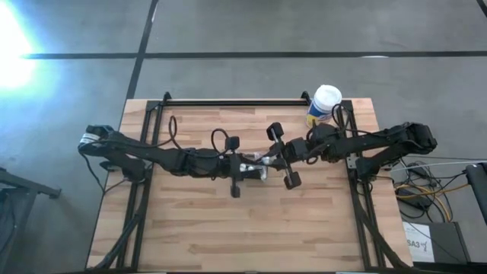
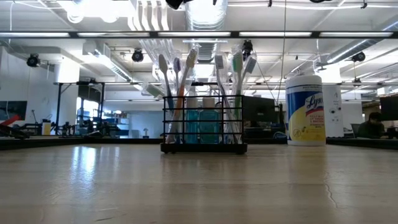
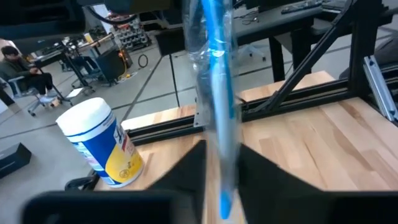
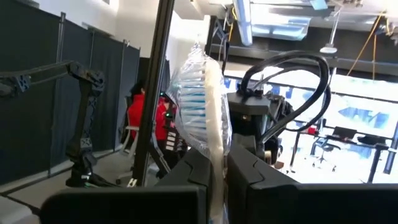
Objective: Pick & Place toothbrushing station
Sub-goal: Put the blue toothbrush into the black mesh organizer
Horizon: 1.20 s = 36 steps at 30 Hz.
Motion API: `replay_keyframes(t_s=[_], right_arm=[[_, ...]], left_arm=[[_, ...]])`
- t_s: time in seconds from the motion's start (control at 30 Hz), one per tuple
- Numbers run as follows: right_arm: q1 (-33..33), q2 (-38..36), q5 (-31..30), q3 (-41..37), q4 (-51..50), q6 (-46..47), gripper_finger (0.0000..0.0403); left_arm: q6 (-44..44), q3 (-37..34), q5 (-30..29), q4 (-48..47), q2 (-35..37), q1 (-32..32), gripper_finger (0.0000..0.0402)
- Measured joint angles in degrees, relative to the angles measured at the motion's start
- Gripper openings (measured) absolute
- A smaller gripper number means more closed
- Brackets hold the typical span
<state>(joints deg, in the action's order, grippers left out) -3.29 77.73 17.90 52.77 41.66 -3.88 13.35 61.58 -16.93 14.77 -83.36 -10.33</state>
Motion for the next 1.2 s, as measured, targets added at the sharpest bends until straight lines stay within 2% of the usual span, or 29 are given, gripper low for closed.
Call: replay_keyframes(t_s=[0.3, 0.4, 0.5, 0.57, 0.67, 0.8, 0.9, 0.93, 1.07, 1.2], right_arm=[[-0.20, -6.35, 0.58, -0.77, -8.91, -0.80, 0.0012], [-0.11, -9.09, 0.22, -1.99, -11.63, -0.99, 0.0012], [-0.13, -12.56, -1.36, -4.73, -12.05, -1.03, 0.0012], [-0.13, -15.37, -2.39, -6.98, -12.55, -1.11, 0.0012], [-0.12, -19.77, -6.09, -11.41, -12.44, -0.63, 0.0012], [-0.09, -24.23, -7.88, -18.70, -6.65, 0.57, 0.0012], [-0.09, -25.37, -7.86, -24.23, -0.11, 1.57, 0.0012], [-0.09, -25.14, -7.90, -25.80, 2.75, 2.14, 0.0012], [-0.09, -22.57, -9.31, -31.54, 12.72, 2.14, 0.0012], [0.08, -17.45, -13.63, -35.77, 22.15, 0.18, 0.0012]], left_arm=[[-1.83, 0.00, -1.63, -10.01, 6.29, -1.22, 0.0224], [-3.75, 0.00, -1.14, -17.75, 10.82, -2.33, 0.0253], [-7.66, -0.48, -1.25, -24.61, 15.86, -3.86, 0.0259], [-8.91, -3.06, -1.77, -25.07, 19.98, -5.45, 0.0249], [-10.43, -10.18, -4.95, -22.19, 26.79, -8.54, 0.0209], [-13.29, -23.42, -9.17, -13.12, 36.34, -11.55, 0.0115], [-14.09, -33.56, -9.34, -4.39, 42.86, -12.17, 0.0030], [-14.24, -36.70, -9.27, -1.48, 44.97, -12.18, 0.0016], [-14.95, -46.33, -9.56, 6.52, 52.62, -12.16, 0.0012], [-15.97, -52.07, -9.59, 8.08, 58.43, -12.13, 0.0004]])
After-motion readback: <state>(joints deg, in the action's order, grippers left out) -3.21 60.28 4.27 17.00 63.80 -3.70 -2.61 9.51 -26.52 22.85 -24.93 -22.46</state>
